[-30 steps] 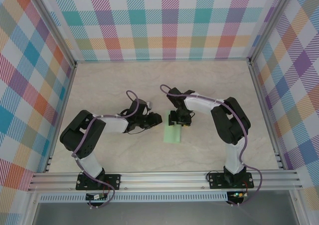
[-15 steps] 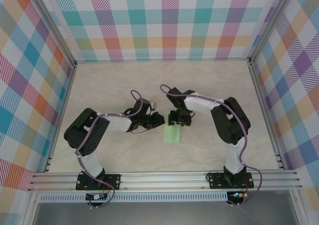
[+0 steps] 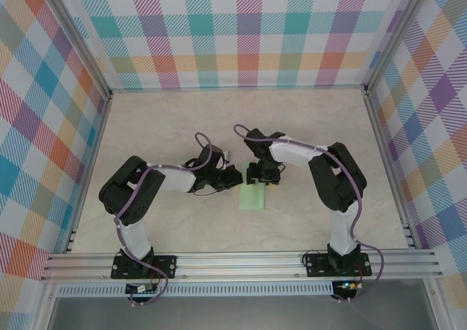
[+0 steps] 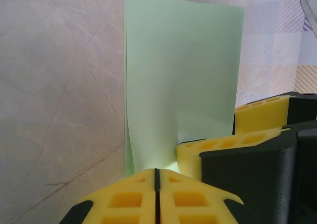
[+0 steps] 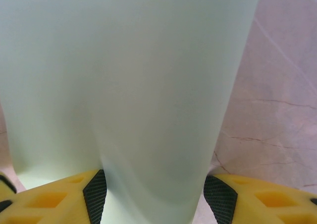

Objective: Fold a paper plane with a square sheet of paper (pick it up from the middle)
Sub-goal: Hold the square sheet of paper at the center of the table.

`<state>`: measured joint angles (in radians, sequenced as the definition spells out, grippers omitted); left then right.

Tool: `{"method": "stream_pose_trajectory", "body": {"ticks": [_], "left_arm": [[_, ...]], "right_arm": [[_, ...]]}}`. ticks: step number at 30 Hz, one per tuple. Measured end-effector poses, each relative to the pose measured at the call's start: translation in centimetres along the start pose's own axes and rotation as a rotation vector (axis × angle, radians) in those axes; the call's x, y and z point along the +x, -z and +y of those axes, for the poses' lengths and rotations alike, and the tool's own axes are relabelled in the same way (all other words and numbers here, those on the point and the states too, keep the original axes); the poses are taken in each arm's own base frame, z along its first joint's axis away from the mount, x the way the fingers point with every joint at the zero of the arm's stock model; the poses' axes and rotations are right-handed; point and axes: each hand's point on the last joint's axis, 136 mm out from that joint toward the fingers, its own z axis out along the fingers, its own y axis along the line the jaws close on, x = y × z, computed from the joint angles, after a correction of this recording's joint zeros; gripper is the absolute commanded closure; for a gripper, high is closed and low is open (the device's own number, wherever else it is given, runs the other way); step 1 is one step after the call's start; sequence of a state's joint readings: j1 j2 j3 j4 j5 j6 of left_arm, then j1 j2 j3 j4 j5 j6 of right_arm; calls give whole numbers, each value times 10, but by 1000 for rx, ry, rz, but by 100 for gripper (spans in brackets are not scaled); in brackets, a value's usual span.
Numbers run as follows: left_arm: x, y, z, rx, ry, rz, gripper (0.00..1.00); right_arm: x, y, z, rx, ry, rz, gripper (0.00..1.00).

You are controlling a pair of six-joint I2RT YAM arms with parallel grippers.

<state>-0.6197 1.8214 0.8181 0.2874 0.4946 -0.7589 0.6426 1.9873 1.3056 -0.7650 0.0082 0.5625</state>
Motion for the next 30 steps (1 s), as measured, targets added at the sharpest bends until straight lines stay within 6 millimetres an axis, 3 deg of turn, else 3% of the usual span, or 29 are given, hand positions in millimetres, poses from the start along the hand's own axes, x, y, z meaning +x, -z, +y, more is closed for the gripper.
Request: {"method": "stream_pose_trajectory", "body": {"ticks": [12,18,30], "left_arm": [[1,-1,1,-4,3,5,93],[0,2,11,-60,5,-8,93],[-8,9,8,-78,-4,-55,93]], "right_arm": [[0,0,0,1,6,1,39],[1,0,0,2,24,3,40],[1,-1,-1,4,31,7,39]]}}
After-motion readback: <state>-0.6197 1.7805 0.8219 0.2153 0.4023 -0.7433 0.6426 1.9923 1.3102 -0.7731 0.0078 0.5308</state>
